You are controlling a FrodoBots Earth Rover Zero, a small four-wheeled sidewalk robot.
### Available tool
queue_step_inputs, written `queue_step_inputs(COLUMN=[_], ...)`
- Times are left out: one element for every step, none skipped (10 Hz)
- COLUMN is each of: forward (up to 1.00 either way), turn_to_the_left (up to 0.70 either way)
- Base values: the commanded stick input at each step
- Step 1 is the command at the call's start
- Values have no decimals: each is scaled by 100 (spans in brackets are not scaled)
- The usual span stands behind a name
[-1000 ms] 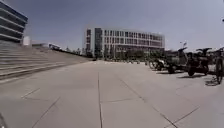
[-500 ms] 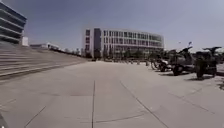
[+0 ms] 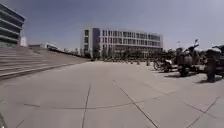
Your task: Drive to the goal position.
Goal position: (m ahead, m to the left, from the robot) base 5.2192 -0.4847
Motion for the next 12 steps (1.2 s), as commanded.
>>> queue_step_inputs(forward=[100,100,100,100,100,100,100,100,100,100,100,100], turn_to_the_left=[0,0,0,0,0,0,0,0,0,0,0,0])
